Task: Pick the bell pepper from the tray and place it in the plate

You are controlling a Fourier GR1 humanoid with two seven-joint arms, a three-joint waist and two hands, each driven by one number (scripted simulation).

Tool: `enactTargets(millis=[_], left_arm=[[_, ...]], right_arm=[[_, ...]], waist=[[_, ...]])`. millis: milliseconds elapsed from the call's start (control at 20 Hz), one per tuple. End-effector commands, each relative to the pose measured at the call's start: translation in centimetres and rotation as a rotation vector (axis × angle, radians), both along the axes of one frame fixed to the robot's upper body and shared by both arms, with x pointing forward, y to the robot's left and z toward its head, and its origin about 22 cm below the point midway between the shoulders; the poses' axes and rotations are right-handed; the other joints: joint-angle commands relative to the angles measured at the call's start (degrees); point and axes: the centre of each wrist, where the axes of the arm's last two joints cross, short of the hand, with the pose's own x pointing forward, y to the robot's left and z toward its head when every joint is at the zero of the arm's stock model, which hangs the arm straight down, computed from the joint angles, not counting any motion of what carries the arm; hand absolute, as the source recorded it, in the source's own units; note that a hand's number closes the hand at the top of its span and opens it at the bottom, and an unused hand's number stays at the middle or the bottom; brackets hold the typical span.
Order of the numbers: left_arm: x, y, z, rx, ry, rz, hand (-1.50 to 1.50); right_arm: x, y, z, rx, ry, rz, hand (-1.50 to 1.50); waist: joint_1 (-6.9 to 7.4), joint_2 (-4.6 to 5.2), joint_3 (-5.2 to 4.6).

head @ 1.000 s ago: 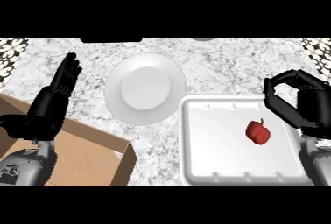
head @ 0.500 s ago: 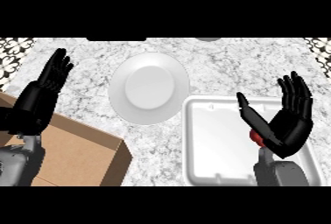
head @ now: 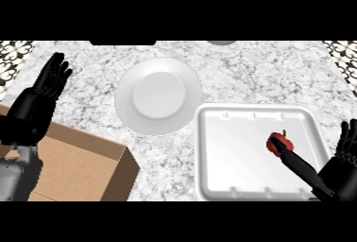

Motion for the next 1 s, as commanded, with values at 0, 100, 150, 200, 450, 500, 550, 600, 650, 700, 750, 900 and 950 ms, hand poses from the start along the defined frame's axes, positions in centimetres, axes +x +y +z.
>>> enactTargets(millis=[0, 100, 150, 200, 450, 500, 550, 600, 650, 700, 750, 900, 950], left_arm=[[0.1, -0.2, 0.6, 0.005, -0.003, -0.013, 0.00], [-0.1, 0.4, 0.9, 0.010, 0.005, -0.023, 0.00], [0.0, 0.4, 0.9, 0.002, 0.004, 0.001, 0.00], [0.8, -0.4, 1.0, 0.011, 0.008, -0.007, 0.00], [0.2, -0.4, -0.1, 0.019, 0.006, -0.020, 0.00], [-0.2, -1.0, 0.0, 0.013, 0.014, -0.028, 0.00], [0.7, 1.0, 0.8, 0.011, 0.008, -0.029, 0.00], [0.4, -0.4, 0.2, 0.004, 0.007, -0.033, 0.00], [0.7, 0.5, 1.0, 0.010, 0.005, -0.020, 0.00], [1.2, -1.4, 0.8, 0.010, -0.003, -0.028, 0.00], [0.9, 1.4, -0.4, -0.003, 0.015, -0.014, 0.00], [0.6, -0.6, 0.7, 0.012, 0.009, -0.021, 0.00], [-0.8, -0.3, 0.8, 0.008, 0.008, -0.026, 0.00]], right_arm=[[-3.1, -2.8, -0.8, -0.051, 0.290, 0.015, -1.50], [-4.9, -4.0, -1.3, -0.100, 0.439, 0.020, -1.50], [-5.7, -3.5, -1.2, -0.095, 0.494, 0.080, -1.50], [-6.0, -4.9, 0.0, -0.119, 0.550, 0.095, -1.50], [-5.4, -4.9, 3.6, -0.143, 0.787, 0.232, -1.50], [-5.2, -5.7, 4.6, -0.165, 0.831, 0.232, -1.50], [-5.4, -4.9, 4.8, -0.154, 0.842, 0.254, -1.50], [-4.3, -4.1, 5.2, -0.163, 0.856, 0.241, -1.50], [-4.3, -3.9, 6.6, -0.161, 0.868, 0.249, -1.50], [-3.8, -3.3, 6.4, -0.163, 0.875, 0.243, -1.50], [-1.9, -3.7, 5.6, -0.166, 0.897, 0.234, -1.50], [-2.0, -4.2, 4.3, -0.173, 0.929, 0.208, -1.50], [-1.1, -3.2, 5.4, -0.149, 0.937, 0.198, -1.50]], waist=[[-0.10, 0.10, -0.15], [0.48, 0.11, -0.30], [0.34, 0.11, -0.21], [-0.60, 0.30, -0.27], [1.26, 0.38, -0.23], [1.24, 0.23, -0.14], [0.68, 0.29, -0.05], [1.12, 0.30, -0.01], [0.85, 0.23, 0.00], [0.66, 0.24, 0.05], [1.11, 0.35, 0.07], [0.63, 0.17, 0.14], [0.94, 0.14, 0.12]])
